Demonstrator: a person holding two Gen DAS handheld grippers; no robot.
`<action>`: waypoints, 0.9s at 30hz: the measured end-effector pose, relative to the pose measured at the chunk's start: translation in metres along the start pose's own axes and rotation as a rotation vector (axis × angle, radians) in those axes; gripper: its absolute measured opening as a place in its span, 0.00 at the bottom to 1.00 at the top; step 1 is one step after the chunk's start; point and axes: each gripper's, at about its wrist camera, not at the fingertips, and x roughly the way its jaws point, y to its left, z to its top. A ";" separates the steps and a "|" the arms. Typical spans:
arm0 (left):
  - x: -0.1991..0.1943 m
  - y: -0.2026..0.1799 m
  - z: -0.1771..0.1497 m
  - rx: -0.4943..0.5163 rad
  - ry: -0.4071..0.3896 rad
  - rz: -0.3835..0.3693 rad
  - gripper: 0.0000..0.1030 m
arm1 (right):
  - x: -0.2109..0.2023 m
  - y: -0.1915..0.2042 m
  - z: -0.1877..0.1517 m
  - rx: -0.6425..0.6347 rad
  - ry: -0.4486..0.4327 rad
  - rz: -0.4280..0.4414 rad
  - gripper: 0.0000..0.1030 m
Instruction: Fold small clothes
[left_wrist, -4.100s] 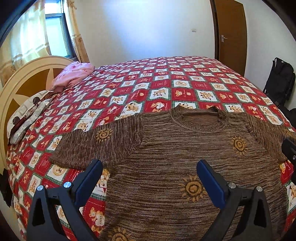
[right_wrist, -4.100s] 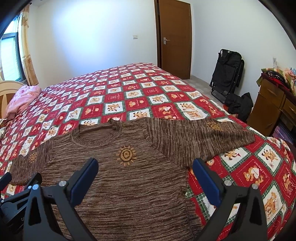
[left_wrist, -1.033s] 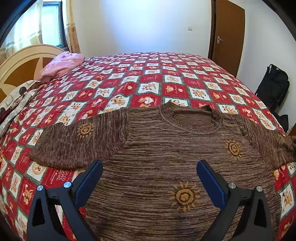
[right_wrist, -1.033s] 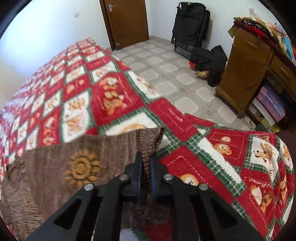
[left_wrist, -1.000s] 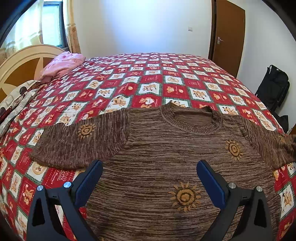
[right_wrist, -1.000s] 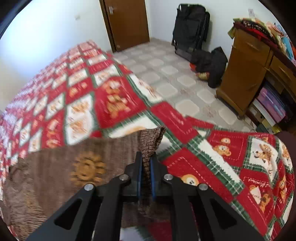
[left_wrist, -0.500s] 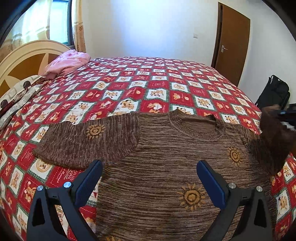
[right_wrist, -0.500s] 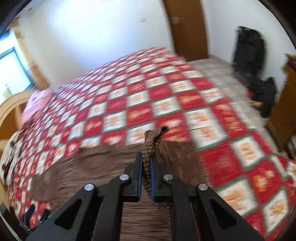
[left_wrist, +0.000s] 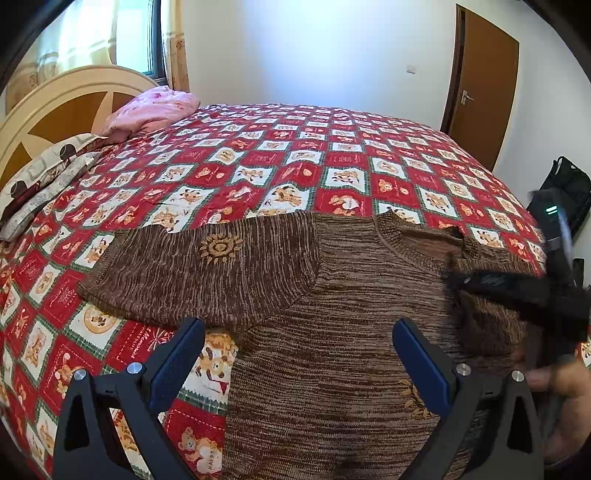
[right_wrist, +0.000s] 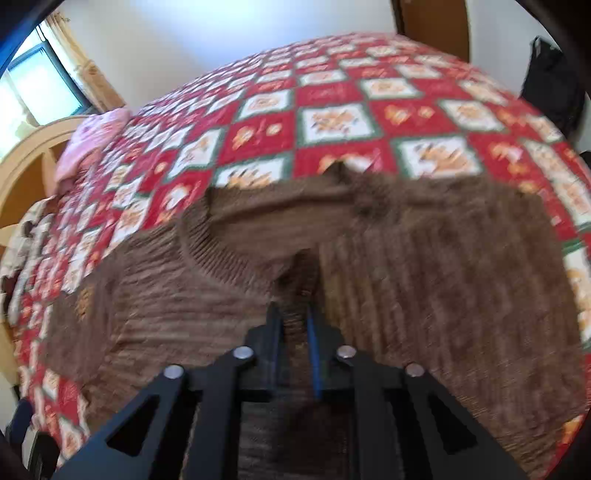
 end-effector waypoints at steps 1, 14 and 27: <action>0.001 0.000 0.000 0.007 -0.001 0.007 0.99 | -0.009 -0.004 0.000 0.009 -0.013 0.051 0.24; 0.009 0.017 -0.004 -0.045 0.036 0.025 0.99 | -0.083 -0.037 -0.052 -0.024 -0.166 -0.038 0.18; -0.016 0.237 -0.007 -0.522 -0.043 0.265 0.99 | -0.057 -0.005 -0.091 -0.186 -0.178 -0.099 0.19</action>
